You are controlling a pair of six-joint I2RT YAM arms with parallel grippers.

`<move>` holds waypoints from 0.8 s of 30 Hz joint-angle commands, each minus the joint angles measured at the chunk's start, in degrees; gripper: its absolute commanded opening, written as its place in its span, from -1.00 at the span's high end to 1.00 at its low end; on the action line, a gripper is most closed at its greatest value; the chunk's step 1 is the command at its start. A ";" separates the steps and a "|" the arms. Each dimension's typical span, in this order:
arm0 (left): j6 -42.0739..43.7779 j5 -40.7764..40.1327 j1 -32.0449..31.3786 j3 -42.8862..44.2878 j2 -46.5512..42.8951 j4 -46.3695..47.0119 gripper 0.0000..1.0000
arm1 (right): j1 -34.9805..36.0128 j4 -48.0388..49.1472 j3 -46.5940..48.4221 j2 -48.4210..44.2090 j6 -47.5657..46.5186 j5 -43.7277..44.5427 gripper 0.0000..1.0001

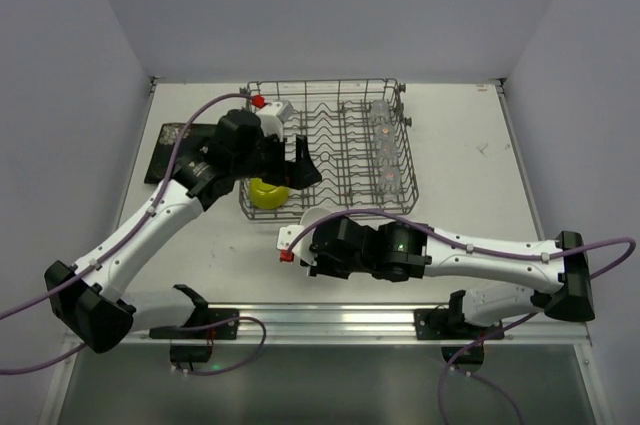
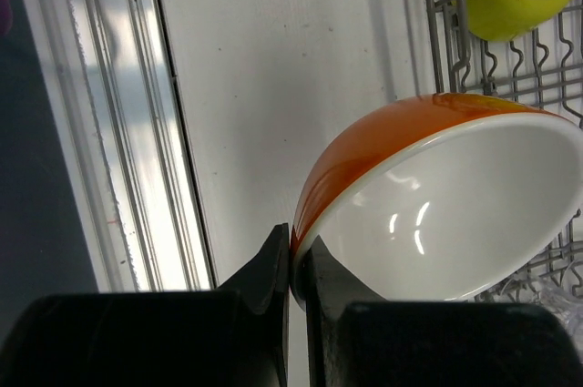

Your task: Unload the mixed dishes from the dish rack

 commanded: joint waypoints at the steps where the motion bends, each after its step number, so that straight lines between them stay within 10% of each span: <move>1: 0.48 -1.30 -3.58 0.41 -0.15 0.63 -1.00 | 0.77 -1.64 2.93 -0.57 -1.76 5.72 1.00; 13: 2.68 -5.69 -11.32 -1.97 2.84 -2.10 -0.77 | 0.68 -3.66 3.90 0.84 -2.02 7.30 1.00; 21: 4.26 -10.60 -12.82 -2.32 4.78 -4.12 -0.14 | 0.68 -7.96 7.41 5.67 -0.97 11.96 1.00; 24: 4.70 -12.97 -13.17 -2.06 5.48 -5.17 0.39 | 0.68 -7.97 8.29 6.47 -1.14 12.84 1.00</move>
